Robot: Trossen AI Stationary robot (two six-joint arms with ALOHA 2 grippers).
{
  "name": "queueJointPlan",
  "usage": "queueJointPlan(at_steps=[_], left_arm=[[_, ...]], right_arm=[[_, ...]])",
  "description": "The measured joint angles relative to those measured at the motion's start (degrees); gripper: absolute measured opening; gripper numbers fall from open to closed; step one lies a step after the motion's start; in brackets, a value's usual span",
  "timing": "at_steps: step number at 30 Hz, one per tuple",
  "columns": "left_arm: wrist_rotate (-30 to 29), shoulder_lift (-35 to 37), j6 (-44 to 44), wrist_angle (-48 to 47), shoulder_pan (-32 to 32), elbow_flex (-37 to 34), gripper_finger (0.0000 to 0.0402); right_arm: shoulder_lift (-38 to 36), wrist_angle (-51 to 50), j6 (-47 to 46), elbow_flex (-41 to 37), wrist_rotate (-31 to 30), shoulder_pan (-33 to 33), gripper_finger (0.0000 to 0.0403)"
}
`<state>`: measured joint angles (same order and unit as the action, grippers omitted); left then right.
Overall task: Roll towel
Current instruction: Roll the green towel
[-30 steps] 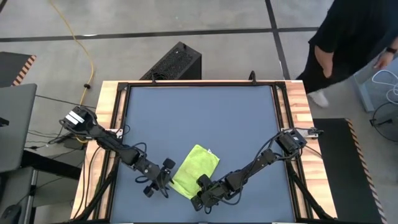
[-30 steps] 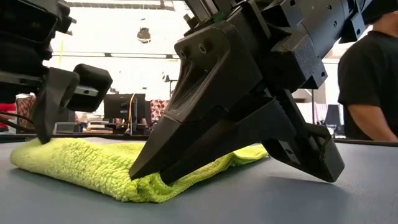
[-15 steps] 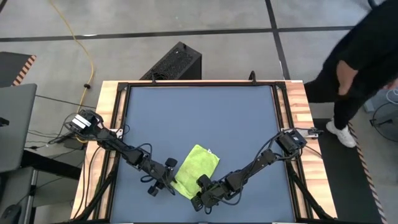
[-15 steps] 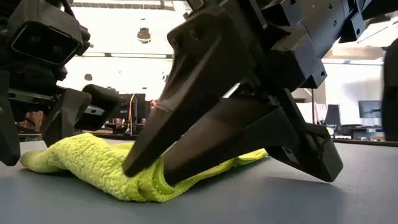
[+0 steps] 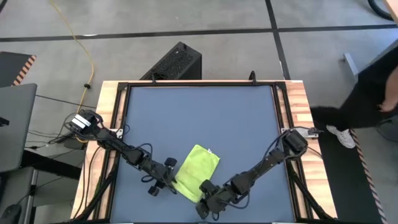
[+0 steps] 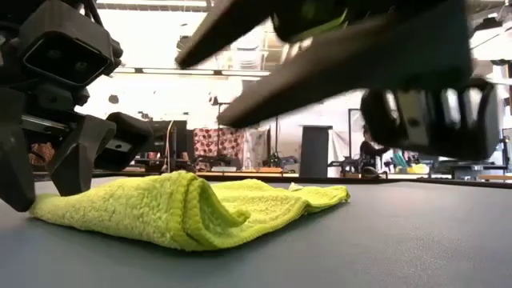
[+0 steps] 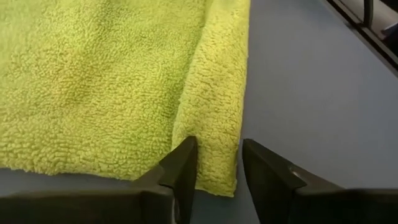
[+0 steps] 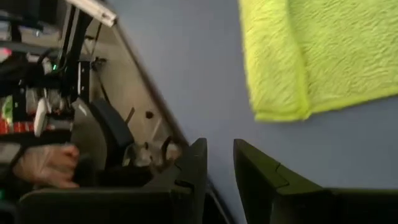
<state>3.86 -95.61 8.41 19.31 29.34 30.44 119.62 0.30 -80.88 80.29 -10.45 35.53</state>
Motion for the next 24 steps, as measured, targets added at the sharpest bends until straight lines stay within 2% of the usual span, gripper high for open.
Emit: queueJointPlan(at_steps=[4,9,12,15,18,21,24], left_arm=[[0.6,0.0,2.0,-0.1,-0.1,0.0,0.0086],[2.7,-0.1,4.8,-0.2,-0.1,-0.1,0.0046],[5.2,-0.1,5.4,-0.3,-0.9,-0.1,0.0023],[6.4,-0.1,6.9,-0.3,-1.7,-0.1,0.0005],[7.0,-0.1,8.5,-0.2,-2.4,-0.1,0.0005],[7.7,-0.1,8.9,-0.2,-2.8,-0.2,0.0011],[8.9,-0.1,9.7,-0.2,-3.4,-0.2,0.0017]], right_arm=[[-0.4,0.8,9.1,0.3,-3.2,1.3,0.0107],[-0.4,2.6,31.4,2.1,-12.4,2.4,0.0108],[-0.4,2.5,43.2,3.6,-15.2,2.7,0.0108],[-0.4,1.9,48.7,4.0,-15.0,1.9,0.0108],[-0.2,1.3,51.4,3.9,-11.1,0.6,0.0119],[0.3,1.3,53.8,4.0,-7.5,-0.4,0.0148],[0.9,0.6,57.3,3.8,-6.7,-0.7,0.0183]])
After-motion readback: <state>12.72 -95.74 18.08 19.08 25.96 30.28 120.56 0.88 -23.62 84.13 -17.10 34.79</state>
